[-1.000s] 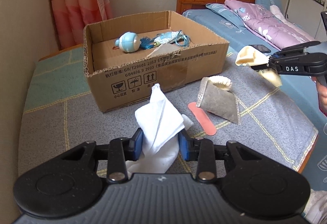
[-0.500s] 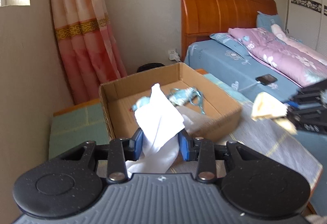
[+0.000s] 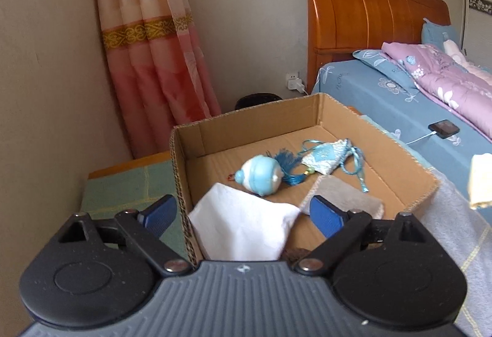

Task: Organize soft objects
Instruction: 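Carry the white cloth into the box and open the left gripper while the right gripper carries the yellow cloth, then lower the yellow cloth into the box and open the right gripper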

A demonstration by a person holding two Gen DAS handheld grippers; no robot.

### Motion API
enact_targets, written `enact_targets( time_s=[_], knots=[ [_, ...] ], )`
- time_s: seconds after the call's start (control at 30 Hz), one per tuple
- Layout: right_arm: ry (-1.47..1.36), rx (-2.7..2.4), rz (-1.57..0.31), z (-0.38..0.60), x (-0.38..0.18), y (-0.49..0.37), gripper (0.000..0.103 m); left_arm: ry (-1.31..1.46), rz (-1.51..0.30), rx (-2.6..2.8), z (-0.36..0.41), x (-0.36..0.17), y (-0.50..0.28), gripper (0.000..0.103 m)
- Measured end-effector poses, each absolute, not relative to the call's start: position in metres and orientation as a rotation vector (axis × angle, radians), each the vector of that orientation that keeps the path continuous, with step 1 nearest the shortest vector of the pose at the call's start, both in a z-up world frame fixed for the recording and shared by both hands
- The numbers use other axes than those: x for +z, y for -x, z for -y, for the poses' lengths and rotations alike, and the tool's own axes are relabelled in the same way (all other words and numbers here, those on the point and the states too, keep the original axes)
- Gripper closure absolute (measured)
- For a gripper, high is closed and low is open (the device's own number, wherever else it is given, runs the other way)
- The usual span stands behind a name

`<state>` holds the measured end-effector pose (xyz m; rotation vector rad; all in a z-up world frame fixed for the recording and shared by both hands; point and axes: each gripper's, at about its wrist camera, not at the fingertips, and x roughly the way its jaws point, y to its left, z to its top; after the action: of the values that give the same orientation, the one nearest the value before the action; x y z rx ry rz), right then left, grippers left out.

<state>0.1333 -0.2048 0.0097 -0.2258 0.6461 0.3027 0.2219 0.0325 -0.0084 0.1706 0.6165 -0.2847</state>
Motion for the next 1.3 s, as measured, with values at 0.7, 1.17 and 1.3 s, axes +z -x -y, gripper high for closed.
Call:
enact_targets(
  time_s=[0.7,1.17,1.3],
  knots=[
    [0.158,0.376,-0.747,0.153,0.032,-0.254,0.092,-0.133,-0.619,-0.111,-0.059,-0.001,-0.127,0.002],
    [0.195,0.276,-0.812,0.099,0.007,-0.374,0.067,-0.057,-0.655,-0.044,-0.083,-0.014,-0.124,0.002],
    [0.180,0.238,-0.808,0.101,0.008,-0.377,0.019,-0.054,-0.667,-0.053,-0.083,-0.017,-0.123,0.002]
  ],
)
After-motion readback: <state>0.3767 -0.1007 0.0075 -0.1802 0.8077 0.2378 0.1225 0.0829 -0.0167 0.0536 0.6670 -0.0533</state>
